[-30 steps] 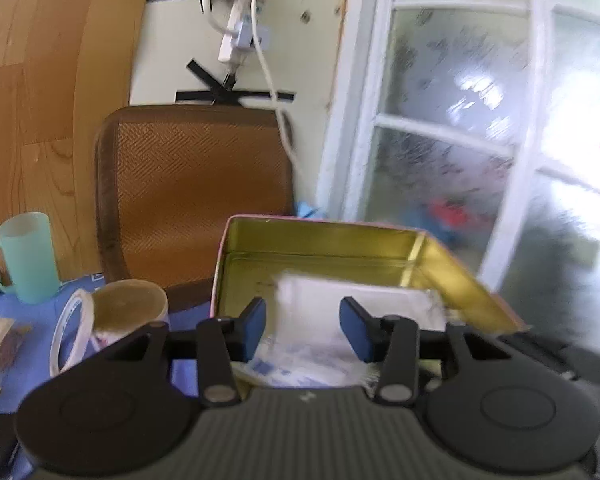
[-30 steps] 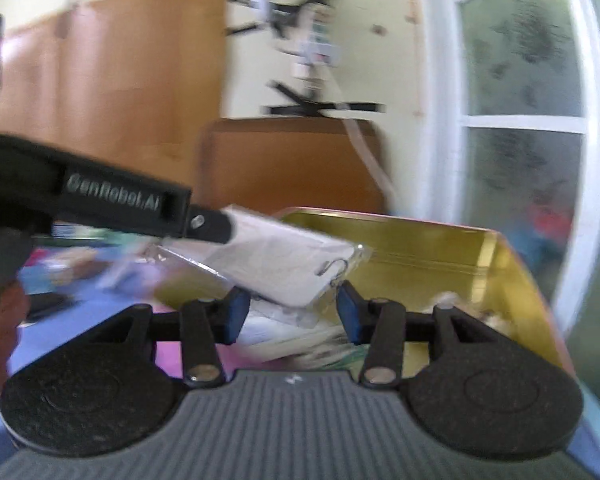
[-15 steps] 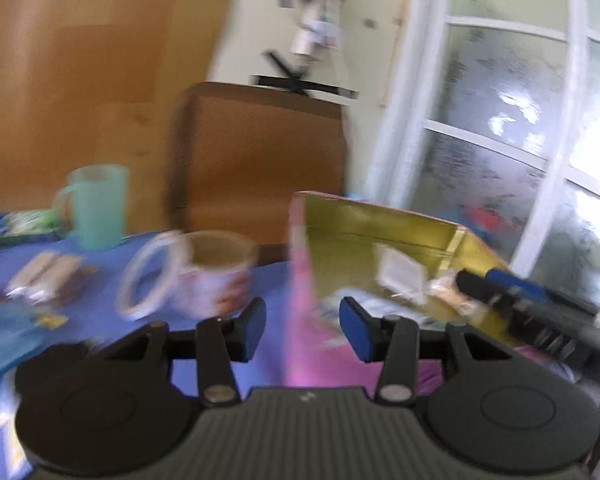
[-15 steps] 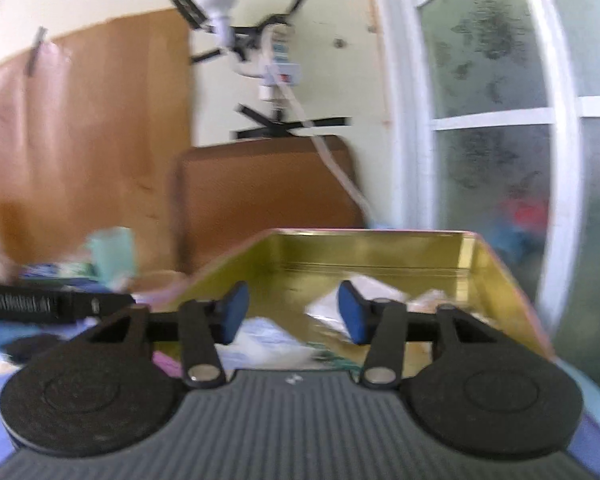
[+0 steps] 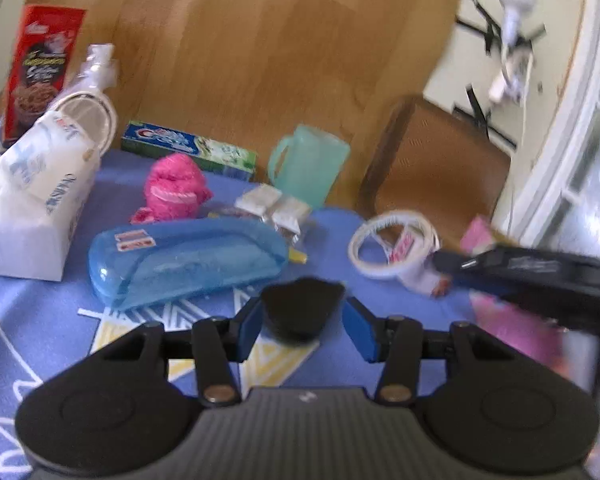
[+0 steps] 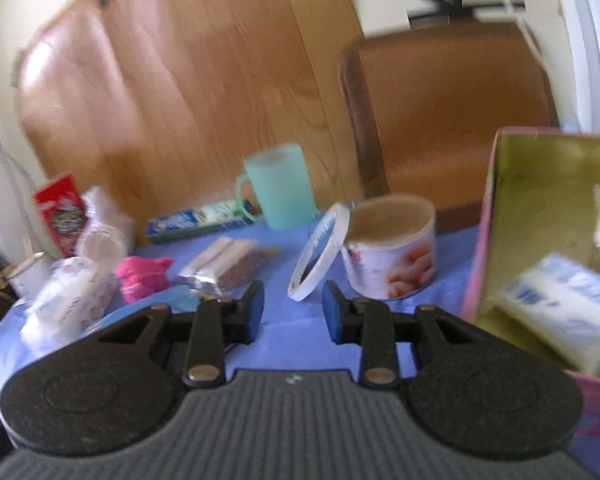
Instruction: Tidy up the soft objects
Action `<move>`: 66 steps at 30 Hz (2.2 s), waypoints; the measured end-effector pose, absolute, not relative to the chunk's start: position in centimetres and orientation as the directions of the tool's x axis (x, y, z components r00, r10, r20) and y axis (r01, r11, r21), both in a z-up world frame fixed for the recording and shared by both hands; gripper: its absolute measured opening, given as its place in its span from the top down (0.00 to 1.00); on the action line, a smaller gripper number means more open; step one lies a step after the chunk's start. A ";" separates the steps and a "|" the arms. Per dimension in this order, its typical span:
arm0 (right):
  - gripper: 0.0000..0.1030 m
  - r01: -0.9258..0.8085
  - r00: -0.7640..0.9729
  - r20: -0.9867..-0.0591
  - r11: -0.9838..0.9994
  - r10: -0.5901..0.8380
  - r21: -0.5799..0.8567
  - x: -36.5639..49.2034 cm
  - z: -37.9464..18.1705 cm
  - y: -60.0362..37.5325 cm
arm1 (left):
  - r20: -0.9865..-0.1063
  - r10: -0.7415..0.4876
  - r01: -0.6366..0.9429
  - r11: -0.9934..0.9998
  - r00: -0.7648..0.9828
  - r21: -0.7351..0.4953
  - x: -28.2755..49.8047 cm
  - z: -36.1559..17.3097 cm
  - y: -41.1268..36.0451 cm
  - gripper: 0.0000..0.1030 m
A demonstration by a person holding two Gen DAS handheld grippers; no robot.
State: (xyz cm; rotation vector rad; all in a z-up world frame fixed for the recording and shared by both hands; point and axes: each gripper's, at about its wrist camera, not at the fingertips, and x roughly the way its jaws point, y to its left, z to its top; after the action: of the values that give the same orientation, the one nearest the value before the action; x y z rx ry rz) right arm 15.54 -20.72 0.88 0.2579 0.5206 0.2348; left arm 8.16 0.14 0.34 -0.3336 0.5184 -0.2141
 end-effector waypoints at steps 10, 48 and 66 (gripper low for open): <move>0.90 -0.132 0.780 -0.502 0.883 0.373 0.451 17.1 -0.3 -21.9 | -0.431 -0.318 0.131 0.903 0.845 -0.410 8.3 0.2 0.5 0.56; 0.29 -0.352 0.886 -0.354 0.931 0.300 -0.093 -1.5 -1.5 -25.9 | -0.564 -0.511 0.433 0.857 0.648 -0.279 5.5 3.2 -11.1 0.80; 0.33 0.124 0.966 -0.215 0.985 -0.147 -0.116 0.7 0.1 -36.2 | -0.453 -0.612 0.638 0.761 0.648 -0.117 7.3 7.6 -26.4 0.68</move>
State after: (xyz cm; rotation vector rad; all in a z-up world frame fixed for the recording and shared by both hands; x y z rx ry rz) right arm 0.67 -36.24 0.06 -0.1021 0.2246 -0.1375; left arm 7.33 -26.41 7.63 0.0544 0.4949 -0.7109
